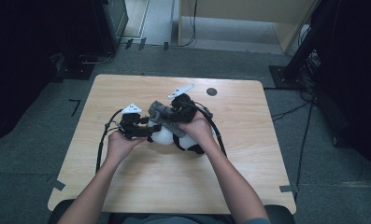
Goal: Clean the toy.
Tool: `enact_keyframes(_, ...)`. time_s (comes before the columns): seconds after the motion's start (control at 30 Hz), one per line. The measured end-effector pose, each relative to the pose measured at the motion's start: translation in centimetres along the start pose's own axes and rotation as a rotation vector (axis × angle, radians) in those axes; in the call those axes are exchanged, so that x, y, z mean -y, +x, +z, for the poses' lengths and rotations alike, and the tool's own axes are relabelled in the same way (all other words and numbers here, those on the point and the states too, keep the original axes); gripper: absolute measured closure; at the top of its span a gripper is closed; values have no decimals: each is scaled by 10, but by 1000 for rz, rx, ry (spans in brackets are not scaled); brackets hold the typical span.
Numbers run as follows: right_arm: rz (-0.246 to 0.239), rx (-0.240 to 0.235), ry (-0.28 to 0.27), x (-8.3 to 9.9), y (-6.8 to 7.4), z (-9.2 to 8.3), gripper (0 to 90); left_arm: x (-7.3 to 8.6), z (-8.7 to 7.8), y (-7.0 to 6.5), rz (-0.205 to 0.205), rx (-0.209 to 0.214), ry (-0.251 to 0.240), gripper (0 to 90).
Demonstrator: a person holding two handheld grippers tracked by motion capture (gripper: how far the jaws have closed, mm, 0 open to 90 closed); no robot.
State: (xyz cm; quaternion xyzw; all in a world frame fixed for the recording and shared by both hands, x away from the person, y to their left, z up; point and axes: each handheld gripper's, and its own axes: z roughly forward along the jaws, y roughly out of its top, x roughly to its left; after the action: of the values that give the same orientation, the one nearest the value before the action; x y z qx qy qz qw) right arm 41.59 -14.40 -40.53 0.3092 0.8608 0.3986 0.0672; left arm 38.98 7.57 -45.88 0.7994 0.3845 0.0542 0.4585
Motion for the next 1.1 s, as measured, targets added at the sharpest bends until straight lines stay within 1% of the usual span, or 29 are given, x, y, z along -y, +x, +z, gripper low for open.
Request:
enact_keyframes(0.1,-11,18,2,1,3,0,717,0,0,0,7,0,2,330)
enact_keyframes(0.2,17,18,19,0,3,-3,744,0,0,0,9,-1,3,332)
enact_keyframes(0.27,23,19,27,-1,3,-5,758,0,0,-1,9,-2,1,333)
enact_keyframes(0.43,4,41,38,1,3,-11,754,0,0,0,8,-1,3,335)
enact_keyframes(0.6,-1,59,43,7,0,-21,749,0,0,0,9,-2,1,335)
enact_keyframes(0.67,-1,67,40,10,-2,-26,746,0,0,-1,8,-4,0,335)
enact_keyframes(0.77,15,75,28,14,-6,-34,743,0,0,-1,4,-3,1,337)
enact_keyframes(0.83,36,58,25,16,-10,-38,750,0,0,-1,4,-4,1,340)
enact_keyframes(0.9,45,52,22,18,-13,-42,753,0,0,-1,4,-4,0,341)
enact_keyframes(0.97,35,56,20,20,-14,-46,753,0,0,-1,6,-5,0,341)
enact_keyframes(1.1,43,70,9,24,-15,-54,754,0,0,-1,7,-4,0,341)
